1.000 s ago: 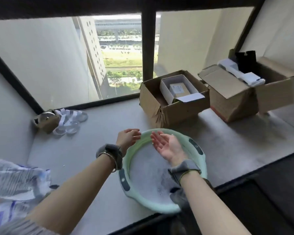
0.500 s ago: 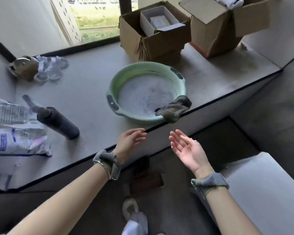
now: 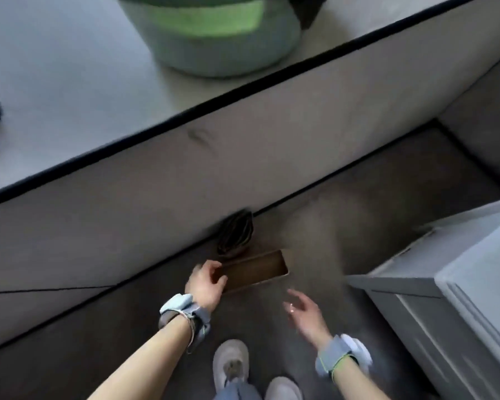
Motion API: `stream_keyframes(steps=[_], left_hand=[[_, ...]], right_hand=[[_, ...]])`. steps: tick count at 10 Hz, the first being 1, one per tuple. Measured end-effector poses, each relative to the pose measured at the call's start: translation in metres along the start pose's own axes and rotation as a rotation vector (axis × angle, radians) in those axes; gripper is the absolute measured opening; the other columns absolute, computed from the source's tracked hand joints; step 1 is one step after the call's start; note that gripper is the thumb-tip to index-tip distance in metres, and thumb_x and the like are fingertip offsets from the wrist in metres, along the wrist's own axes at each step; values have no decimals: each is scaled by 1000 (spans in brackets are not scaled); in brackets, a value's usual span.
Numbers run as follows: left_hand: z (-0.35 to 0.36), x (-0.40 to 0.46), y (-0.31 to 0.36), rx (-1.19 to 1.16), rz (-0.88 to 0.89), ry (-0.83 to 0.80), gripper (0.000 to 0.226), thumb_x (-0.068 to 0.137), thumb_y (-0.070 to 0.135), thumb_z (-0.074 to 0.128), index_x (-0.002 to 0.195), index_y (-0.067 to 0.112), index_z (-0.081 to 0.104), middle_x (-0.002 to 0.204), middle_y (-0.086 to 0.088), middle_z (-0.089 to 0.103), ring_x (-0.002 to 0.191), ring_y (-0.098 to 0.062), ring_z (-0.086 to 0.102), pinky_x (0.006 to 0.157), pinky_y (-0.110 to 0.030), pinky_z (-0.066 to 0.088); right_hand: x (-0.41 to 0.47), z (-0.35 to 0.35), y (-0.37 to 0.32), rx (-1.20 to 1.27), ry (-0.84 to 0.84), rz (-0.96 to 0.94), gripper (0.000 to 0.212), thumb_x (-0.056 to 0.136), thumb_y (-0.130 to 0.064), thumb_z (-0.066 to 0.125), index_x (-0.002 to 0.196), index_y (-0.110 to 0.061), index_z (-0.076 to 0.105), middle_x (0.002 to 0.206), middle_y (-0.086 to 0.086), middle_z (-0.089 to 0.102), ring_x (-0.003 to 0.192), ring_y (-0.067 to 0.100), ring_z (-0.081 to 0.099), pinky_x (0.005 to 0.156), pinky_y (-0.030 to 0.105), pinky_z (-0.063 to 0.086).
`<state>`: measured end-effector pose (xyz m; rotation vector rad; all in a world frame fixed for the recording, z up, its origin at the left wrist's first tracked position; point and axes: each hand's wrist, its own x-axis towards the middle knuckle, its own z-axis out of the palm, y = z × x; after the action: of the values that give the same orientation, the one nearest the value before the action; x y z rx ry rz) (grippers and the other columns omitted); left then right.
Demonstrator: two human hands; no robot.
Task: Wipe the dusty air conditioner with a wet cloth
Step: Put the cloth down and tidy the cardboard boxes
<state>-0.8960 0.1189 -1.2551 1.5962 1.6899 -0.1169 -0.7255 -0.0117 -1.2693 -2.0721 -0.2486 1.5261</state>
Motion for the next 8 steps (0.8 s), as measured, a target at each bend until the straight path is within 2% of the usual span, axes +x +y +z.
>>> stream_keyframes(steps=[1,2,3,4,5,6,7,8], left_hand=[[51,57,-29,168,83,-29,49,89,30,58,135,27,42,130,-8,43,121,-25,44,95,-28,35],[78,91,-46,187,93,-27,59,89,35,57,142,30,32,138,-14,32,125,-30,36,100,-33,33],[121,134,-63,152,47,-29,66,90,36,56,146,38,19,152,-21,8,138,-39,17,107,-45,28],[150,164,-76,99,97,51,69,89,36,58,146,38,20,152,-21,8,137,-39,20,109,-43,27],[163,182,-82,71,150,148,59,87,35,62,140,29,36,146,-18,19,126,-37,36,101,-36,35],[166,188,-82,38,175,275,31,86,27,64,115,17,57,129,-16,39,104,-37,52,75,-28,38],[156,174,-77,37,169,302,24,86,25,64,108,16,60,129,-13,41,104,-34,53,74,-25,33],[123,124,-63,18,172,292,22,87,24,63,107,17,59,133,-12,40,106,-33,52,77,-27,37]], right_hand=[[68,21,24,-378,-32,-113,53,93,-6,49,142,-9,30,127,11,51,111,18,55,90,22,37],[104,28,29,-428,-84,-109,59,93,-1,46,145,-12,21,147,13,34,133,29,37,106,30,30],[193,42,74,-492,-70,-165,67,90,0,50,147,-17,19,148,16,32,134,31,35,105,30,31],[233,50,91,-555,5,-146,65,87,-3,51,145,-23,28,142,22,35,128,38,38,103,36,35],[257,54,109,-560,13,-132,55,88,-5,50,140,-17,38,141,19,37,127,35,39,102,33,35],[260,52,115,-623,52,-192,34,90,-16,53,124,-13,55,122,14,57,110,28,55,90,31,43],[238,44,110,-659,108,-234,28,90,-19,56,117,-16,62,117,12,61,106,28,58,88,33,43],[177,20,99,-646,129,-210,28,89,-13,54,116,-15,63,117,12,64,107,27,59,87,30,42]])
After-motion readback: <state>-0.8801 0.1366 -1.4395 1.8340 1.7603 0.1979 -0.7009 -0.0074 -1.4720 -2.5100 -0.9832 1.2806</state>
